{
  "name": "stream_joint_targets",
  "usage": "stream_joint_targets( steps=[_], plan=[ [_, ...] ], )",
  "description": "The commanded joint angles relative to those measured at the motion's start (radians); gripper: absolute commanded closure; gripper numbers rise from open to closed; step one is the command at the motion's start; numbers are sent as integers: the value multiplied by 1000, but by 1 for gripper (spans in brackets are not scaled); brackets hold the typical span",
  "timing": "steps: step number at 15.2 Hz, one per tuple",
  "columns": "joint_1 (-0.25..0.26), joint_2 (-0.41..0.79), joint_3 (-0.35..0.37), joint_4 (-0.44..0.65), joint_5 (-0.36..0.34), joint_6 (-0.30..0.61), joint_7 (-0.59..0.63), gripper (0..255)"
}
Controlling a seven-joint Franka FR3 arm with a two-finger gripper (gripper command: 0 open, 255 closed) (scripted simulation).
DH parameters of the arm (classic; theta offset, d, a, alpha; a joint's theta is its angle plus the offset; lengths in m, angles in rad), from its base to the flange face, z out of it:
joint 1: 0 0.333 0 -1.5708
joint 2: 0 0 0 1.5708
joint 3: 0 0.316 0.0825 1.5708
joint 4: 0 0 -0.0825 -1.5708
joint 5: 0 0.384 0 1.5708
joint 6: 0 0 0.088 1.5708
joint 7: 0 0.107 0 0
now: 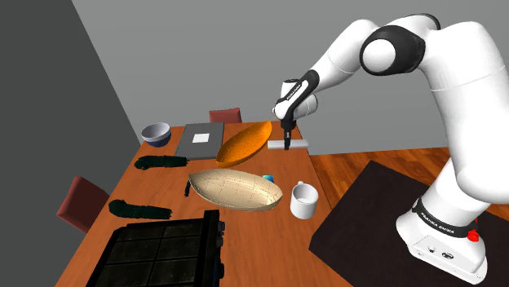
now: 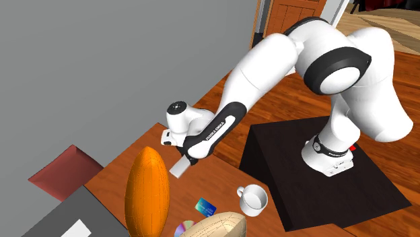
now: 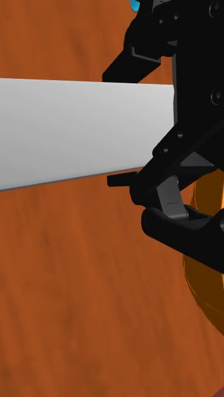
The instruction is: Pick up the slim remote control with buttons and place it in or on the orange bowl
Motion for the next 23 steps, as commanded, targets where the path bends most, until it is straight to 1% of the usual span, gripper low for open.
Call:
stream_joint_targets(
  steps=[1,19,23],
  plan=[
    [0,-24,-5,-10,-4,-14,-1,255],
    [26,-205,-41,-28,-50,-175,30,255],
    [55,-103,-23,145,-48,-246,90,255]
  ],
)
